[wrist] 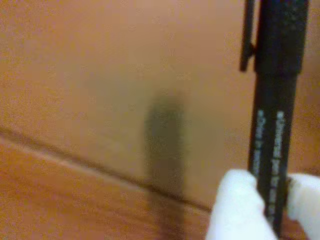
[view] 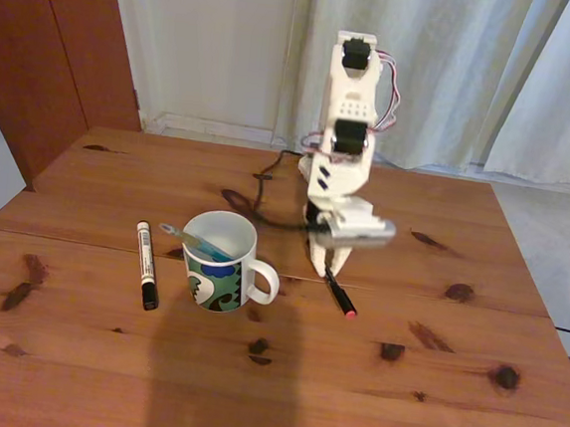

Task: Clean up the desk and place the pens and markers into the cup

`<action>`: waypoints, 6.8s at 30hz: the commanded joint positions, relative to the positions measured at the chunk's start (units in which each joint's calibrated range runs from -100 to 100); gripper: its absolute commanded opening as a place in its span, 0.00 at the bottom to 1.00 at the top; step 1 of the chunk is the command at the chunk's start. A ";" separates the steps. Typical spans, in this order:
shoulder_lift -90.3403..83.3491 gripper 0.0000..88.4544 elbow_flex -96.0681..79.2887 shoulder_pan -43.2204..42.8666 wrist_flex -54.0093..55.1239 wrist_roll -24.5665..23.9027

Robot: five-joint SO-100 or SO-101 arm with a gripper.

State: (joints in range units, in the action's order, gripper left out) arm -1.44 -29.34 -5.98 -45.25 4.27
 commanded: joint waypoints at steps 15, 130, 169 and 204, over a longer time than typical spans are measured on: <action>-23.67 0.01 2.56 6.26 5.21 -4.54; -6.05 0.01 22.31 32.48 -10.02 -12.45; 9.76 0.01 36.10 33.36 -8.47 -56.13; 31.19 0.04 46.74 36.34 -9.16 -64.15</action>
State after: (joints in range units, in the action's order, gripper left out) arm 30.08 14.65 29.96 -55.12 -60.10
